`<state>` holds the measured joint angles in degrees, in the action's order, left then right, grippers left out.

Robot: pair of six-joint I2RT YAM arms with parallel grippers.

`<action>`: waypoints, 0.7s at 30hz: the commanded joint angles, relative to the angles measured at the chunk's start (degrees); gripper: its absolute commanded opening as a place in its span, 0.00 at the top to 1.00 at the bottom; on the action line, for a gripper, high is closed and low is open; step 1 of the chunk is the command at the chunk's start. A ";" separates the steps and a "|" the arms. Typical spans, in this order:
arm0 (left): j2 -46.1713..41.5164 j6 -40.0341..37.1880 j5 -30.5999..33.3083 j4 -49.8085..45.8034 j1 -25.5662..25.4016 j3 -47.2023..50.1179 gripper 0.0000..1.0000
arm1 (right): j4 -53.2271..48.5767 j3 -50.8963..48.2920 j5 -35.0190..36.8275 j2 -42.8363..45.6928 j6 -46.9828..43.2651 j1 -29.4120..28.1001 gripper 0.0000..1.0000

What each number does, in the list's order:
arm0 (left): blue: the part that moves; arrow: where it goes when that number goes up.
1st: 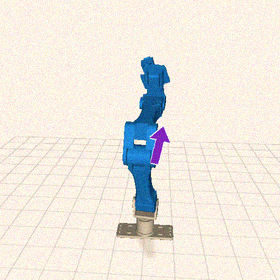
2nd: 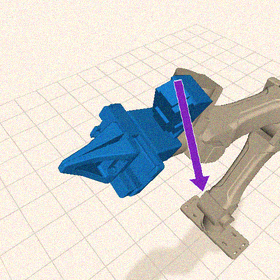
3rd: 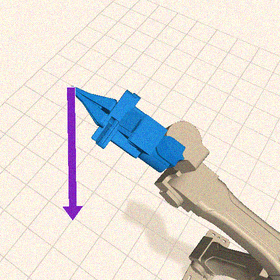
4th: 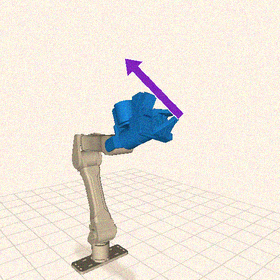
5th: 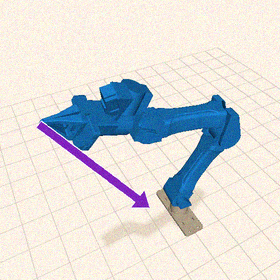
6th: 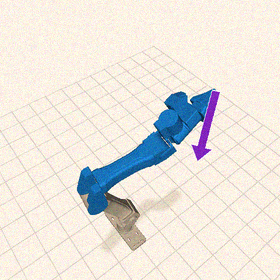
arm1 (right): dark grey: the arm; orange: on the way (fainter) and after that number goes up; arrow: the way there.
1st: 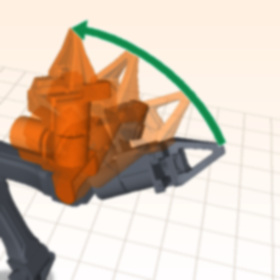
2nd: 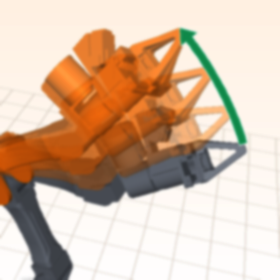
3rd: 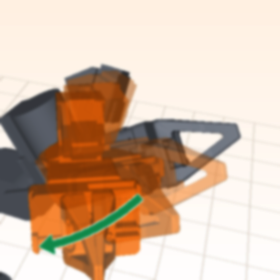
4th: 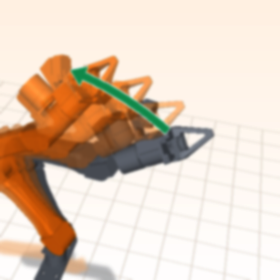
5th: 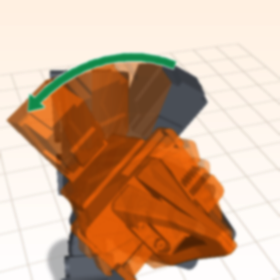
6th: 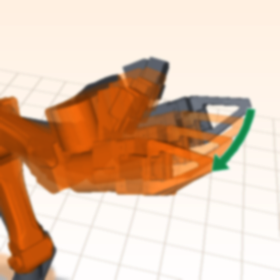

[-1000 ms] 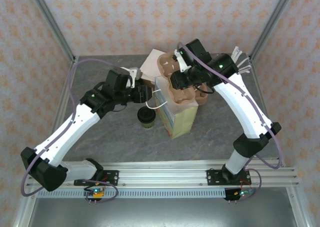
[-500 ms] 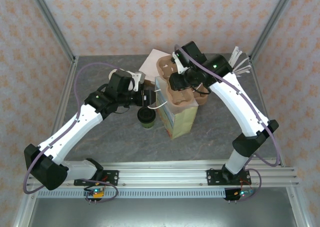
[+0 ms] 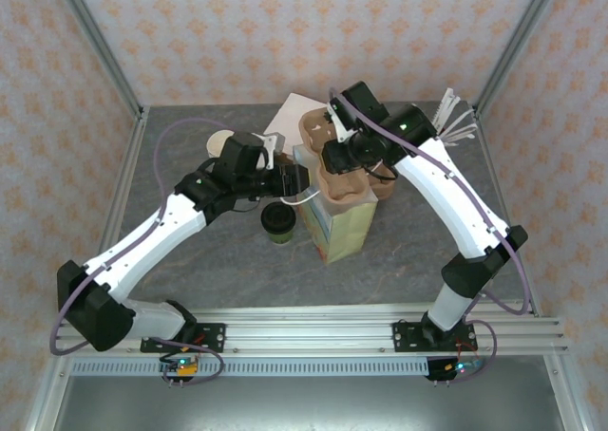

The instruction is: Pack the takeout coffee

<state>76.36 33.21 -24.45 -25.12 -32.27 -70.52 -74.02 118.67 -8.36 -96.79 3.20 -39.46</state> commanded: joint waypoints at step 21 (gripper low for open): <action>0.93 3.29 3.85 4.07 -0.27 -1.64 0.31 | 1.42 -3.31 0.15 3.23 2.22 -0.18 0.69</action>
<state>77.52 36.64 -23.07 -21.82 -32.27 -70.59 -72.99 115.92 -7.73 -95.57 4.03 -39.46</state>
